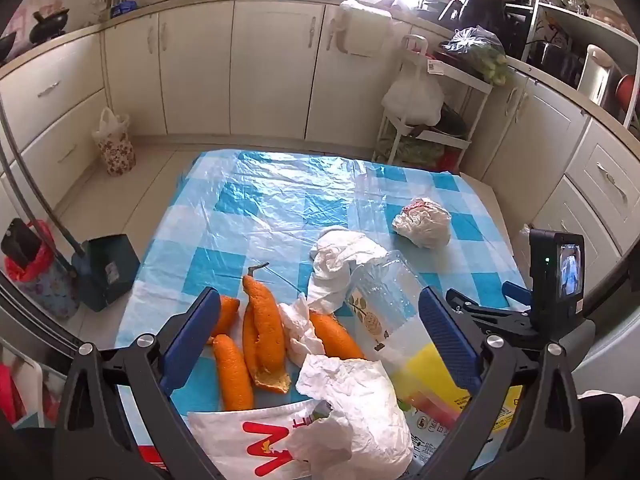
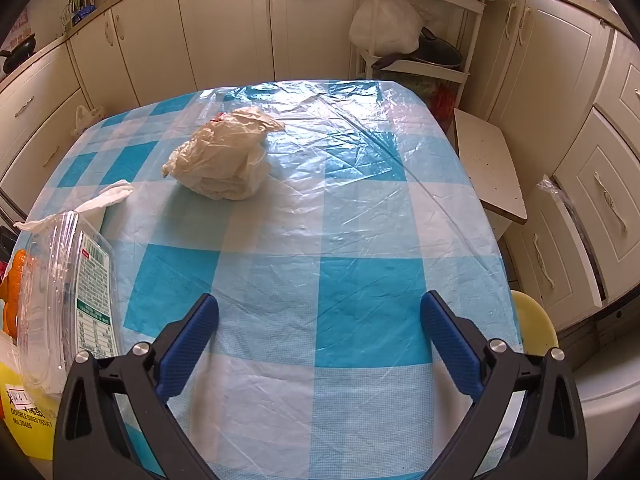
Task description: Collect trash
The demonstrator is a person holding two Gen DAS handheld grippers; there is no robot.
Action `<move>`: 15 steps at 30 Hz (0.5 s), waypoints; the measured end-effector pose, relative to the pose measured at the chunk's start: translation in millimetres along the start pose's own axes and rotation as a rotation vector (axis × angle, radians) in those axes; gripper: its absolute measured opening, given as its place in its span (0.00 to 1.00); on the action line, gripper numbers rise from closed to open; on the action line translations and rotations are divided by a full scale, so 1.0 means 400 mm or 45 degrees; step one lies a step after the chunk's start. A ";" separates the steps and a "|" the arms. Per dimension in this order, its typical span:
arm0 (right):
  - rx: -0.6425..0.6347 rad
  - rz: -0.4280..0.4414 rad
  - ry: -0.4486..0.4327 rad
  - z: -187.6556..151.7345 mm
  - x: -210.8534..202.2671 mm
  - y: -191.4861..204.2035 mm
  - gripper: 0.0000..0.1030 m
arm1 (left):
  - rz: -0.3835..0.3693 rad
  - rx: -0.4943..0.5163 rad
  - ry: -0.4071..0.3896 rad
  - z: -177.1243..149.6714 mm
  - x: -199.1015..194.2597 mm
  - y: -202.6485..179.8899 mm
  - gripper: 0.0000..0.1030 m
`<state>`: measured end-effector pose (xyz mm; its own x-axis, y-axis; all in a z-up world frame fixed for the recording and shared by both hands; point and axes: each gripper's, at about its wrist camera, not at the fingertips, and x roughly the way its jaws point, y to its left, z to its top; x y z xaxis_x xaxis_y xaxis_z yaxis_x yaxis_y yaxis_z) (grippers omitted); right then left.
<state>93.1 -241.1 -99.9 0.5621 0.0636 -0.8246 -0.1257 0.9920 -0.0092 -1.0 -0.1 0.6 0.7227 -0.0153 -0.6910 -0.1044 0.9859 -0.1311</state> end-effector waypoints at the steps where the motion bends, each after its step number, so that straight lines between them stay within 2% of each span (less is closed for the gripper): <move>1: 0.001 0.001 -0.005 0.000 0.000 0.000 0.93 | -0.009 -0.007 -0.008 -0.001 -0.006 -0.002 0.93; 3: 0.001 0.001 -0.005 -0.001 -0.001 0.000 0.93 | -0.011 -0.010 -0.030 -0.002 -0.025 -0.012 0.93; 4: 0.001 0.001 -0.005 -0.001 -0.001 0.000 0.93 | 0.012 -0.028 0.008 -0.013 0.006 -0.019 0.93; 6: 0.001 0.001 -0.004 -0.001 -0.001 -0.001 0.93 | 0.005 -0.037 0.009 -0.013 0.013 -0.018 0.93; 12: 0.001 0.001 -0.001 -0.001 0.000 0.000 0.93 | 0.015 0.035 0.092 -0.005 0.025 -0.018 0.93; 15: 0.000 0.000 -0.001 -0.001 0.000 0.000 0.93 | 0.009 0.027 0.070 -0.001 0.003 -0.019 0.93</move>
<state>92.9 -241.1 -100.0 0.5626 0.0638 -0.8243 -0.1255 0.9921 -0.0089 0.5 -7.7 0.4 0.6832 -0.0166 -0.7301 -0.0947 0.9893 -0.1111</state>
